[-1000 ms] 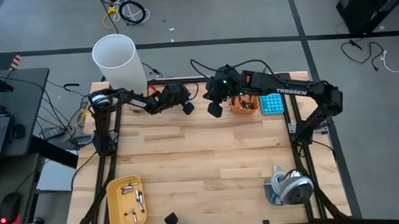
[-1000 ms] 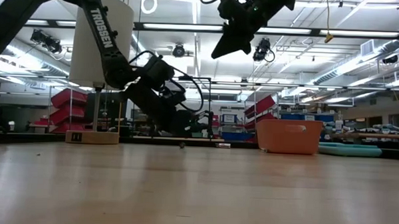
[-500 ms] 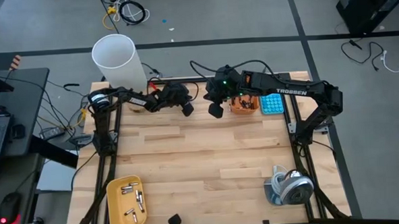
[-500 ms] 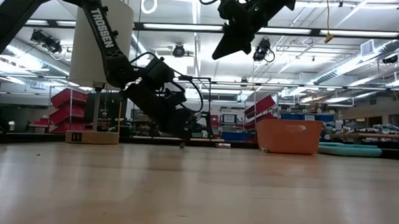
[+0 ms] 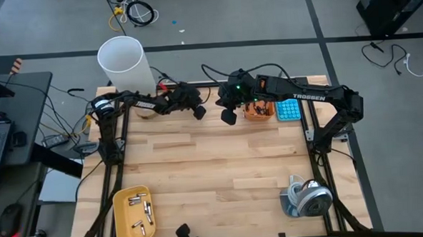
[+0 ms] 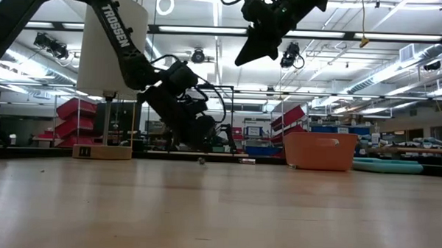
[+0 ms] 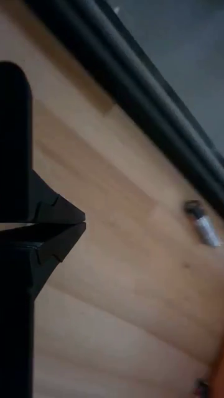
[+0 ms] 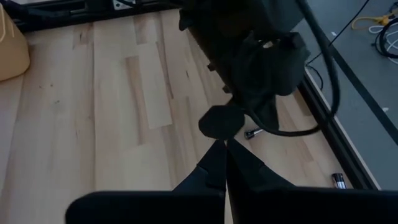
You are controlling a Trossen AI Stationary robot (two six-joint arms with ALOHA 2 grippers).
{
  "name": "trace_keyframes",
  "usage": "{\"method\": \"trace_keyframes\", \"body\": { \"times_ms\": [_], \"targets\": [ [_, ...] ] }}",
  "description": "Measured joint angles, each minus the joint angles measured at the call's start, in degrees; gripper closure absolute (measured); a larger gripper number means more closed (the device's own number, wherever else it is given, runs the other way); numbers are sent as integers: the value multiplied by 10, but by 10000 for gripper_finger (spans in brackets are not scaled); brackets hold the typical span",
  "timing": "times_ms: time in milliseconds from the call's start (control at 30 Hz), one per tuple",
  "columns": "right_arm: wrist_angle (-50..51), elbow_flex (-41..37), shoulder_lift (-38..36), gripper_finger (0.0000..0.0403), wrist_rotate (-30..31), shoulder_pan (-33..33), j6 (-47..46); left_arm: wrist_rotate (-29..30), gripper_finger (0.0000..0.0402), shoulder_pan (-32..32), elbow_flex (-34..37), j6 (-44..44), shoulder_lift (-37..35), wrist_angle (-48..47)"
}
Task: Sort batteries
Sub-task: Put the silver battery into the yellow bin
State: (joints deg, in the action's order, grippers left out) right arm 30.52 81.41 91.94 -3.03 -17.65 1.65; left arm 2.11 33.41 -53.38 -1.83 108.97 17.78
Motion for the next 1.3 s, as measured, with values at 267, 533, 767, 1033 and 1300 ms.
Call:
{"method": "trace_keyframes", "body": {
  "times_ms": [267,533,767,1033,1300],
  "targets": [
    [-4,0,0,403,0,0,0,67,401,11,-61,27,0,-80],
    [-1,0,0,403,0,2,0,45,401,30,-68,86,1,-154],
    [-1,0,0,403,0,2,0,-8,401,30,-67,172,1,-151],
    [0,0,0,403,0,3,-2,-52,401,34,-67,181,1,-166],
    [0,0,0,403,0,3,-1,-98,401,32,-67,176,0,-221]
  ]
}}
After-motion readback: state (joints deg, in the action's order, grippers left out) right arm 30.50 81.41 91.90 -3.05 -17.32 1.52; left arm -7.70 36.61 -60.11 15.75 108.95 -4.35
